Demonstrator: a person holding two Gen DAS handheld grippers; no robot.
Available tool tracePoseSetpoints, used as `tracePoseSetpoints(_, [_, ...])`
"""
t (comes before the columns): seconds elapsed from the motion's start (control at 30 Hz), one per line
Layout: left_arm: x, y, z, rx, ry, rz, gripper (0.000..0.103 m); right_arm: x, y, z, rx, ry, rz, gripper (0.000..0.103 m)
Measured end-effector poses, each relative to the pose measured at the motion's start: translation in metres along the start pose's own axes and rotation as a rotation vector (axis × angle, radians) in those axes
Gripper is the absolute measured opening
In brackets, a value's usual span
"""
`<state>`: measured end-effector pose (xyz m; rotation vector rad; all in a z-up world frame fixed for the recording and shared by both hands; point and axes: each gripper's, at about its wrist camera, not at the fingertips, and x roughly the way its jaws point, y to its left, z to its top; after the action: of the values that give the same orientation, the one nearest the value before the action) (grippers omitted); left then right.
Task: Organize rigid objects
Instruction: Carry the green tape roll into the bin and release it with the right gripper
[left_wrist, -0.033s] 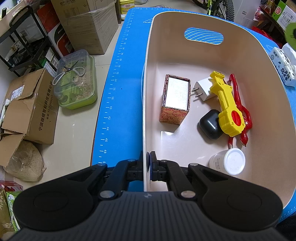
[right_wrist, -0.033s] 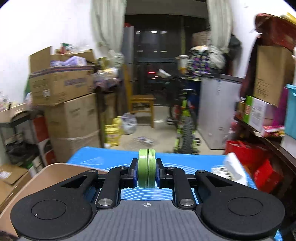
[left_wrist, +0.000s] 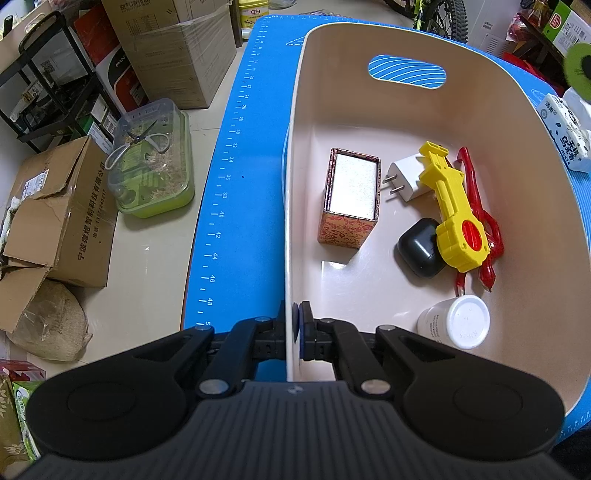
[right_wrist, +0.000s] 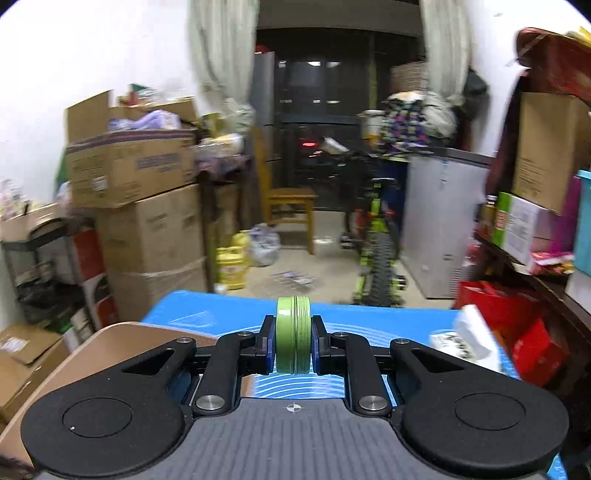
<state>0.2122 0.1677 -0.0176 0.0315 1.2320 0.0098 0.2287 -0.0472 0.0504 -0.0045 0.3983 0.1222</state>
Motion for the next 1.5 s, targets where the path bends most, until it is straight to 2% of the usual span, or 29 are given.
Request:
tracePoseSetpoints(0.2, [0.0,0.0,0.0,0.0,0.0,0.0,0.006,0.0,0.039,-0.006,-0.066,0.058,0.113,0.029])
tracePoseSetpoints(0.43, [0.0,0.0,0.0,0.0,0.0,0.0,0.006,0.014,0.076,-0.026,-0.154,0.209,0.232,0.029])
tracePoseSetpoints(0.73, [0.0,-0.001,0.0,0.0,0.0,0.002,0.006,0.03,0.105,-0.051,-0.246,0.418,0.286,0.029])
tracePoseSetpoints(0.9, [-0.001,-0.001,0.0,0.002,-0.001,0.004,0.006,0.036,0.103,-0.054,-0.246,0.479,0.294,0.029])
tracePoseSetpoints(0.93, [-0.001,-0.001,0.0,0.002,0.0,0.003,0.006,0.036,0.1,-0.054,-0.231,0.483,0.296,0.032])
tracePoseSetpoints(0.97, [-0.001,-0.001,0.0,0.002,0.0,0.004,0.006,0.034,0.097,-0.053,-0.22,0.478,0.297,0.04])
tracePoseSetpoints(1.0, [-0.001,-0.001,0.0,0.002,0.0,0.004,0.006,0.032,0.095,-0.052,-0.217,0.468,0.306,0.042])
tracePoseSetpoints(1.07, [-0.001,-0.001,0.0,0.003,-0.001,0.005,0.006,0.024,0.091,-0.046,-0.225,0.423,0.315,0.053])
tracePoseSetpoints(1.13, [-0.001,-0.001,0.0,0.004,-0.001,0.005,0.006,0.016,0.086,-0.038,-0.226,0.375,0.309,0.058])
tracePoseSetpoints(1.3, [-0.001,-0.001,0.0,0.004,-0.001,0.006,0.006,0.009,0.066,-0.015,-0.161,0.317,0.287,0.061])
tracePoseSetpoints(1.5, [-0.001,-0.001,0.0,0.003,-0.001,0.006,0.006,0.008,0.032,0.002,-0.126,0.265,0.204,0.063])
